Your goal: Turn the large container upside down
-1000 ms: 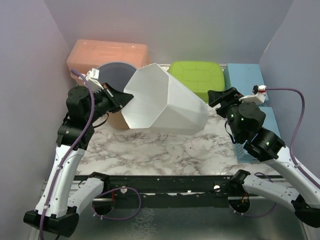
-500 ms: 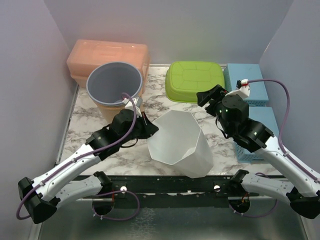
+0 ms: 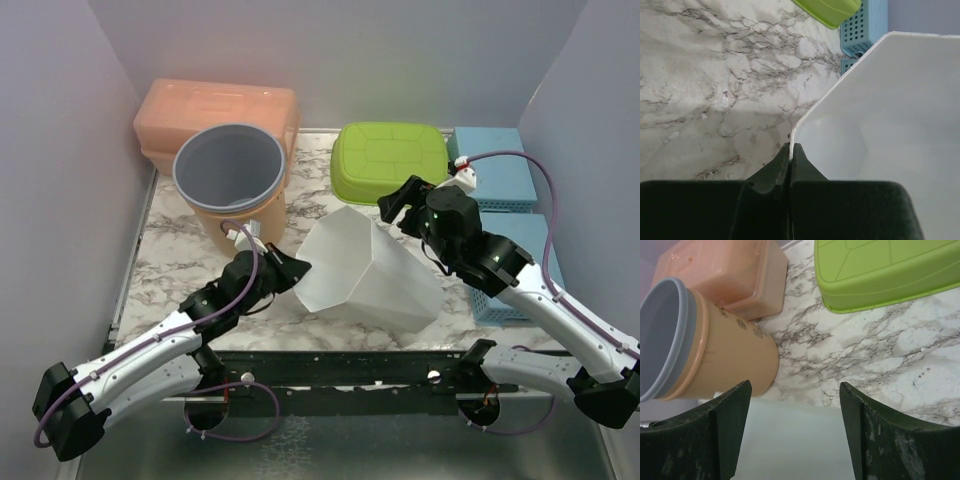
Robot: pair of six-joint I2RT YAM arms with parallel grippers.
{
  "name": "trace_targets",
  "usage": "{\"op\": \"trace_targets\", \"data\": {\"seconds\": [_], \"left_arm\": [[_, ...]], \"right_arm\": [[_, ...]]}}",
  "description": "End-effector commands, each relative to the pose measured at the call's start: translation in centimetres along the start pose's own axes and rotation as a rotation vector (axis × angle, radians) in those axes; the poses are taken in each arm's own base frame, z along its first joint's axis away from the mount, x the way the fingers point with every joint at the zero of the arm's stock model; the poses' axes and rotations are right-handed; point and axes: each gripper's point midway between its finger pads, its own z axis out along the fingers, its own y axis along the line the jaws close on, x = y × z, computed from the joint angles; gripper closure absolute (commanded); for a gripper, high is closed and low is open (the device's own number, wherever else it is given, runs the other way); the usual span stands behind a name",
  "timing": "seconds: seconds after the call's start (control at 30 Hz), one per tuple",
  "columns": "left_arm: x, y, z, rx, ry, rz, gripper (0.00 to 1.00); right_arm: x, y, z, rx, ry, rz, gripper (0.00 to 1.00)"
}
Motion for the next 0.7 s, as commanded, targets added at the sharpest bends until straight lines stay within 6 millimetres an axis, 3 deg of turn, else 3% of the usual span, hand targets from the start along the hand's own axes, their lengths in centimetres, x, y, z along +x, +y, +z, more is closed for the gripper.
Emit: {"op": "trace_targets", "data": {"seconds": [0.0,0.37,0.53,0.67], "left_arm": [[-1.0,0.7,0.1,0.002,-0.087,-0.114,1.00],[1.0,5.3,0.4,-0.105,-0.070,-0.151,1.00],[2.9,8.1,0.5,-0.163,-0.025,-0.163,0.99],[3.7,9.1,0.4,-0.185,-0.007,-0.190,0.91]], "right_arm": [[2.0,0.5,-0.6,-0.052,0.098,-0.053,0.24],[2.6,2.5,-1.8,-0.214,0.134,-0.103,0.20],[7.2,3.4,0.0,-0.246,0.309,-0.130,0.20],[10.8,3.2,0.9,-0.241,0.446,-0.147,0.20]]}}
